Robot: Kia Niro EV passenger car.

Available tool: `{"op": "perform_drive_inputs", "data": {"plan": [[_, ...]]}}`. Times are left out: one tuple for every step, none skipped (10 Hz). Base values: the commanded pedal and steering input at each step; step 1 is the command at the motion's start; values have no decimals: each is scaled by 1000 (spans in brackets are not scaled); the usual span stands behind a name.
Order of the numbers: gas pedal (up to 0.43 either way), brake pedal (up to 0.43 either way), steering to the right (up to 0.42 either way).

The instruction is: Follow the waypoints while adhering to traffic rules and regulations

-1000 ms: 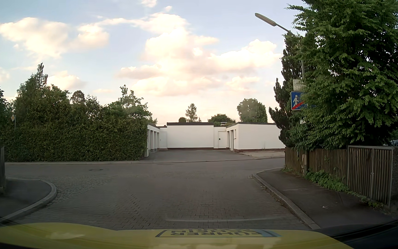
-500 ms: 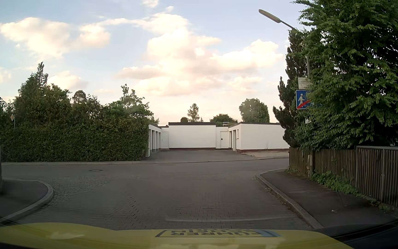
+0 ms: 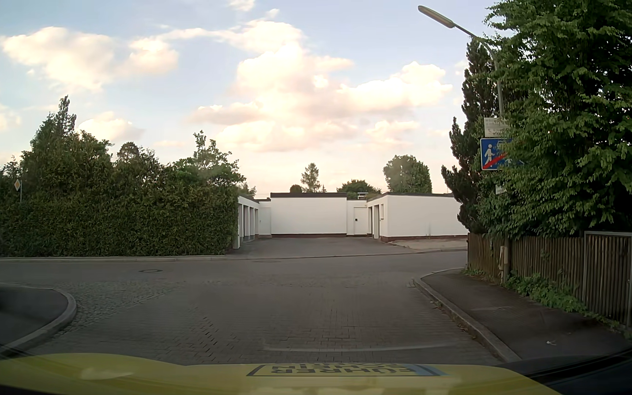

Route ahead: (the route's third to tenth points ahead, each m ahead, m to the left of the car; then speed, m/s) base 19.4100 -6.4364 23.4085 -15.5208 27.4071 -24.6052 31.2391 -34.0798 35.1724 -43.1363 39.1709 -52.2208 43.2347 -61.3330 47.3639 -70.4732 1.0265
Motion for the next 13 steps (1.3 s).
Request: {"op": "perform_drive_inputs", "data": {"plan": [[0, 0, -53], [0, 0, -47], [0, 0, -40], [0, 0, -32], [0, 0, -24], [0, 0, -16], [0, 0, -11], [0, 0, -9], [0, 0, -8], [0, 0, -1], [0, 0, 6], [0, 0, 7], [0, 0, 6]]}}
